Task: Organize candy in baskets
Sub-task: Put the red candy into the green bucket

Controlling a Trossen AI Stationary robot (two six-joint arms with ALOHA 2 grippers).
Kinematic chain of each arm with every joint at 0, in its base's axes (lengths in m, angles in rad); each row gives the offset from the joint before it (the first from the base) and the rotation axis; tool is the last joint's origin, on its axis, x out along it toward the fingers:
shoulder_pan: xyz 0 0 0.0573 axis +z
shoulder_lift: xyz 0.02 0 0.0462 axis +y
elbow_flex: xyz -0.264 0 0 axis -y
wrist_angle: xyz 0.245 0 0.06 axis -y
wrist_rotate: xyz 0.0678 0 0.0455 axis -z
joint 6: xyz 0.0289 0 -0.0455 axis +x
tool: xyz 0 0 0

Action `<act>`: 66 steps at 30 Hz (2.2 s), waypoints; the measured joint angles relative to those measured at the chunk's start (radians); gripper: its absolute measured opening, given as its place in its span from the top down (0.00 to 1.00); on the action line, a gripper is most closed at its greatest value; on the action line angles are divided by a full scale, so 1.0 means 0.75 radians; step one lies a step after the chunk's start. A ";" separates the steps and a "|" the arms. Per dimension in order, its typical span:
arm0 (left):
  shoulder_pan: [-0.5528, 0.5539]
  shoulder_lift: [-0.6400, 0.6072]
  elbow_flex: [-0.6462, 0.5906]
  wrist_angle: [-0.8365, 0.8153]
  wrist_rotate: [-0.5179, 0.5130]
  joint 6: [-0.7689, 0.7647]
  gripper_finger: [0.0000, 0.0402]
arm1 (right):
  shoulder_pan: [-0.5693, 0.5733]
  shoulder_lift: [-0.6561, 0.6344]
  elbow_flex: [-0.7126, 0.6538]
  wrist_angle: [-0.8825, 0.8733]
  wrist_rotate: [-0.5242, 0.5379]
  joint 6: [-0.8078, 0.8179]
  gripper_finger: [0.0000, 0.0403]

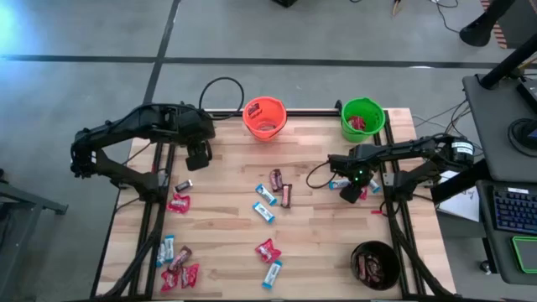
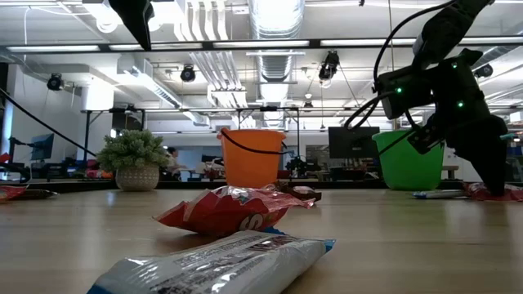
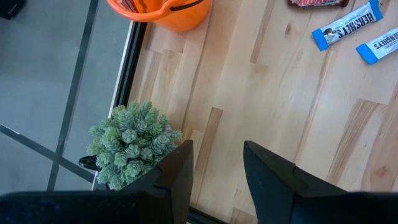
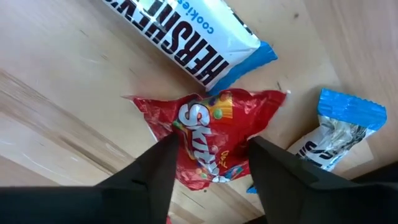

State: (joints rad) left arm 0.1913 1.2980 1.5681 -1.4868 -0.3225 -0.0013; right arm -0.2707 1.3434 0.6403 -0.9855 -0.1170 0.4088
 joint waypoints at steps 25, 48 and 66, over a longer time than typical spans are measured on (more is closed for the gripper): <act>0.000 0.000 0.000 -0.028 -0.003 -0.009 0.69 | 0.000 -0.154 0.422 -0.509 -0.099 0.104 0.98; 0.126 0.000 0.001 0.206 -0.164 0.360 0.69 | -0.087 -0.271 1.185 -0.604 0.409 0.138 0.98; 0.489 0.158 0.001 0.483 -0.150 0.416 0.69 | -0.466 -0.266 1.199 -0.579 0.471 -0.021 0.98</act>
State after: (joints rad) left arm 0.5582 1.4162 1.5684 -1.1249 -0.4353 0.3107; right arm -0.6200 1.1441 1.5393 -1.4201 0.2361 0.3927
